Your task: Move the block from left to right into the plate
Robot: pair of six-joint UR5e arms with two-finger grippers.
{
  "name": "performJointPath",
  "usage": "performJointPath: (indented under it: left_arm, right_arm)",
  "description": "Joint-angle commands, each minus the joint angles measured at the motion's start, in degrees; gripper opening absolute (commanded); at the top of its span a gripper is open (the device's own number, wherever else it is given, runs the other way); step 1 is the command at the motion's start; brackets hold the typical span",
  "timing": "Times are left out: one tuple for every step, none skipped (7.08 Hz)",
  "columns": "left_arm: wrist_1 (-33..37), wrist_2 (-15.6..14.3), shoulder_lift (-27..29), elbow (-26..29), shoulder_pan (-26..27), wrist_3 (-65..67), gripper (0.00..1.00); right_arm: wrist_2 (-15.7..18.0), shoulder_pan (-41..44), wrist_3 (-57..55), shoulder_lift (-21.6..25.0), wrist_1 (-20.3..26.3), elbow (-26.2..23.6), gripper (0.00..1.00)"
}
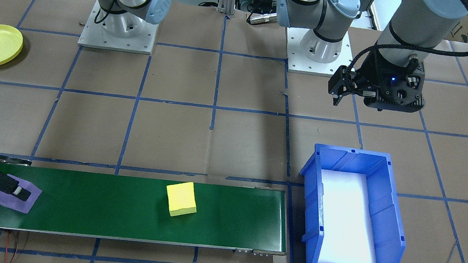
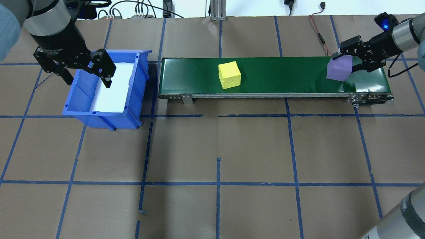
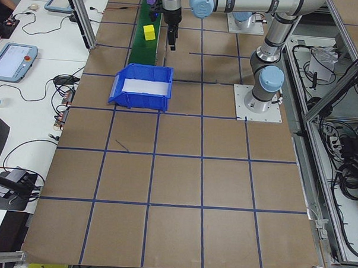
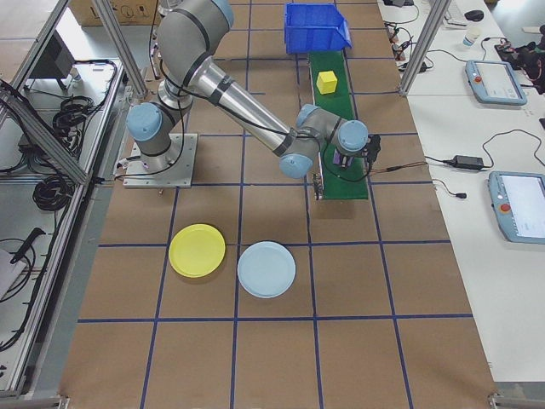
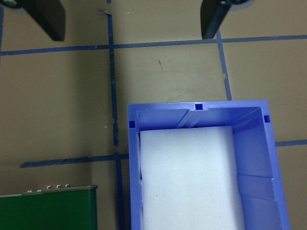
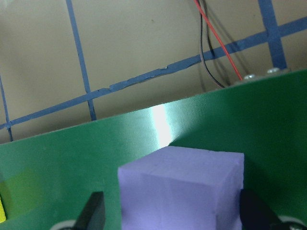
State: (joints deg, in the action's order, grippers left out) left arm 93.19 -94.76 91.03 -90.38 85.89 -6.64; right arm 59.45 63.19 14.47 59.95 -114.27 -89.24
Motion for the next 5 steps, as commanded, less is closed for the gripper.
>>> performJointPath:
  left_arm:
    - [0.1,1.2,-0.3,-0.8,0.3,2.5,1.0]
    - [0.1,1.2,-0.6,-0.8,0.3,2.6,1.0]
    - [0.1,1.3,-0.7,-0.9,0.3,2.6,1.0]
    - [0.1,1.3,-0.7,-0.9,0.3,2.6,1.0]
    - [0.1,1.3,-0.9,-0.9,0.4,2.7,1.0]
  right_arm:
    - [6.5,0.0,0.1,-0.1,-0.3,0.4,0.48]
    - [12.6,0.0,0.6,0.9,-1.4,1.2,0.32]
    - [20.4,-0.2,5.2,2.8,-1.8,0.3,0.27]
    - [28.3,-2.7,14.3,4.8,-2.5,-0.3,0.27]
    - [29.1,-8.2,19.0,7.3,-2.1,-1.0,0.27]
